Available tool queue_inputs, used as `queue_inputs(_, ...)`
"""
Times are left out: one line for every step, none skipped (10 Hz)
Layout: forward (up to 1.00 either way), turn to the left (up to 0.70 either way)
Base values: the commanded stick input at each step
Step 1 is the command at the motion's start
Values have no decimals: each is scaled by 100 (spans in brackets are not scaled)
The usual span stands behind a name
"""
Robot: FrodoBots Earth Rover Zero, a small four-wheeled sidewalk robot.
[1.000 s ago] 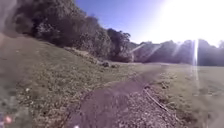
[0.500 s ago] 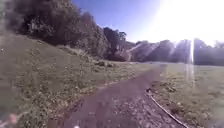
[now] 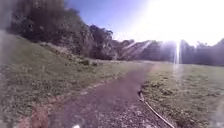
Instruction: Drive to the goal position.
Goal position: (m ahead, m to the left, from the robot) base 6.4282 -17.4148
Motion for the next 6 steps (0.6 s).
queue_inputs(100,-2)
queue_inputs(100,-6)
queue_inputs(100,-5)
queue_inputs(100,-4)
queue_inputs(100,-3)
queue_inputs(100,0)
